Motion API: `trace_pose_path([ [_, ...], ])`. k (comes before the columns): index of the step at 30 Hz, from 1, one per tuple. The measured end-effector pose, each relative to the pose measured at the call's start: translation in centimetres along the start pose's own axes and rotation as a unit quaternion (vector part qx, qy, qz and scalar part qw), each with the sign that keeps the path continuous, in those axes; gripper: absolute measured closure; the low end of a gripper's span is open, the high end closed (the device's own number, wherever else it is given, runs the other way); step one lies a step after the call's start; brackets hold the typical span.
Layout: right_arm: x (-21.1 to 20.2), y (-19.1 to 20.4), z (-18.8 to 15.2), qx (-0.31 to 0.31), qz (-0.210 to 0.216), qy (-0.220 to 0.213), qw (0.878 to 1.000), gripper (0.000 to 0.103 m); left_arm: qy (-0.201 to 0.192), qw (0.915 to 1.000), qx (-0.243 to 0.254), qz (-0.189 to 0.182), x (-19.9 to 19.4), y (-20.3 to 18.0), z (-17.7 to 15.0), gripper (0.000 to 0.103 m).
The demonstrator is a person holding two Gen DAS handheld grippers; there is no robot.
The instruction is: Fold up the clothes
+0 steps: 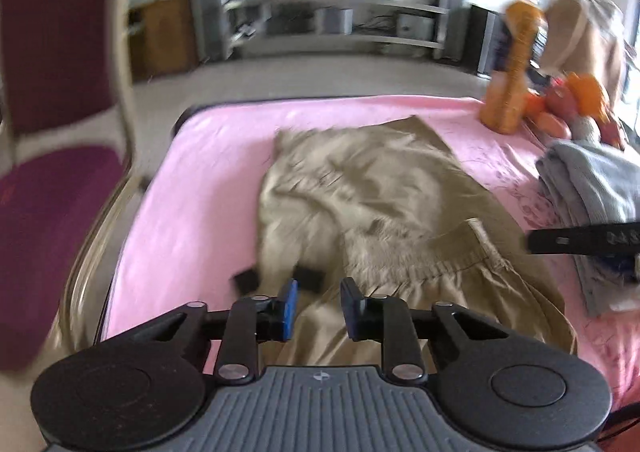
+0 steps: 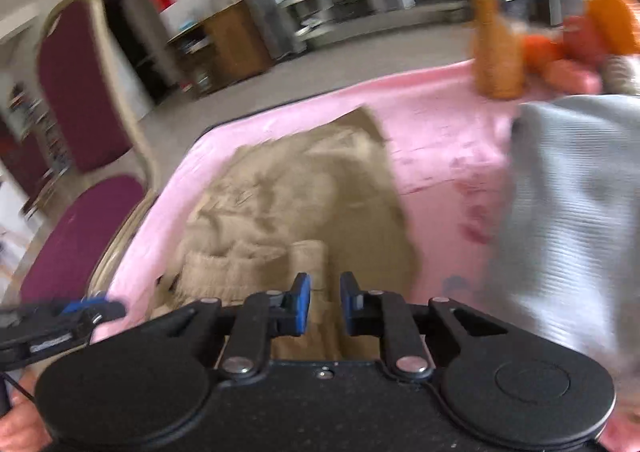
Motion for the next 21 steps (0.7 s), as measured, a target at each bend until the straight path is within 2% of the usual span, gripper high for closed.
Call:
trace_pose_path([
  [3,2.5,1.3,0.4,0.009,0.071,0.046,0.996,0.085,0.006,0.9991,0.04,-0.011,2.4,-1.7,0.8,0.081],
  [4,3.3,1.5,0.4,0.0,0.072,0.058,0.996,0.086,0.014,0.9983,0.057,-0.003,3.5,-2.0,0.8,0.081],
  [6,5.0,1.5,0.4,-0.037,0.049,0.073,0.995,0.092,0.03,0.9954,0.09,0.014,5.7,-2.5,0.8,0.08],
  [8,6.6,0.6,0.4,-0.06,0.01,0.076,0.995,0.1,0.05,0.9937,0.094,0.034,7.5,-1.7,0.6,0.08],
  [12,8.5,-0.4,0.5,-0.086,-0.03,0.071,0.993,0.103,0.08,0.9942,0.037,0.061,10.0,0.6,0.1,0.082],
  [18,8.3,-1.2,0.5,-0.051,-0.028,0.068,0.996,0.103,0.071,0.996,0.019,0.05,9.7,1.3,-0.2,0.082],
  [21,7.4,-1.2,0.9,-0.038,-0.023,0.052,0.998,0.098,0.071,0.9964,-0.002,0.047,8.7,1.9,0.1,0.074],
])
Point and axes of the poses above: each gripper's, at about its wrist camera, not at the fingertips, and x roughly the way its jaws point, y to its left, z to its top, the point moved 9 cm from there along x, roughly the way its jaws point, and after that the axes turned 1 degree about -z, right-handed, at the moved point
